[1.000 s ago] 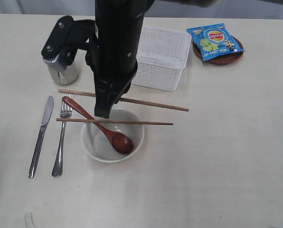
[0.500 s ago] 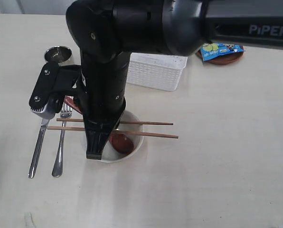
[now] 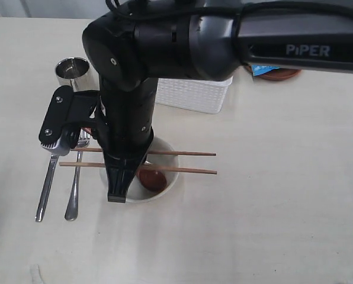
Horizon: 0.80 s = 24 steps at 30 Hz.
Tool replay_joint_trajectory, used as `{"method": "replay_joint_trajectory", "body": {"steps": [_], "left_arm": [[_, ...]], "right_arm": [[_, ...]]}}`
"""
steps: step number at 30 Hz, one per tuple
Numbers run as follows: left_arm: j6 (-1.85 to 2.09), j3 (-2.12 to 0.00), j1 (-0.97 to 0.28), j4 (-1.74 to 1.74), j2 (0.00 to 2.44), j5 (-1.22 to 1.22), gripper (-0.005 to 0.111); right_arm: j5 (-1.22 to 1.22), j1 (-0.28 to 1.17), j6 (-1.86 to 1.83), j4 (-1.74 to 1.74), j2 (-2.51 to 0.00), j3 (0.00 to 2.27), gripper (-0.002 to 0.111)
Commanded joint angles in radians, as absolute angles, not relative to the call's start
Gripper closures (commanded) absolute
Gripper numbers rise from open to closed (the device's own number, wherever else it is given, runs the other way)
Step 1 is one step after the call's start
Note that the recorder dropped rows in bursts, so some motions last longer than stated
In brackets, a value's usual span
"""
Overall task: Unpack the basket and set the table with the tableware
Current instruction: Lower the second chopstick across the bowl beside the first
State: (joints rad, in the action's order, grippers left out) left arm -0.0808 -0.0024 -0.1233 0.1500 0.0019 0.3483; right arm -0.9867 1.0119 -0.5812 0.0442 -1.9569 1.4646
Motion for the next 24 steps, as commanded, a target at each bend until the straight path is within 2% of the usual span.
{"method": "replay_joint_trajectory", "body": {"steps": [1,24], "left_arm": [[-0.083,0.0,-0.128,0.153,0.0,0.348,0.107],[-0.083,0.0,-0.128,0.153,0.0,0.348,0.107]], "right_arm": [[-0.969,1.017,-0.617,0.038,-1.967,1.464,0.109],[-0.949,1.017,-0.614,0.0,-1.973,1.464,0.108]]}}
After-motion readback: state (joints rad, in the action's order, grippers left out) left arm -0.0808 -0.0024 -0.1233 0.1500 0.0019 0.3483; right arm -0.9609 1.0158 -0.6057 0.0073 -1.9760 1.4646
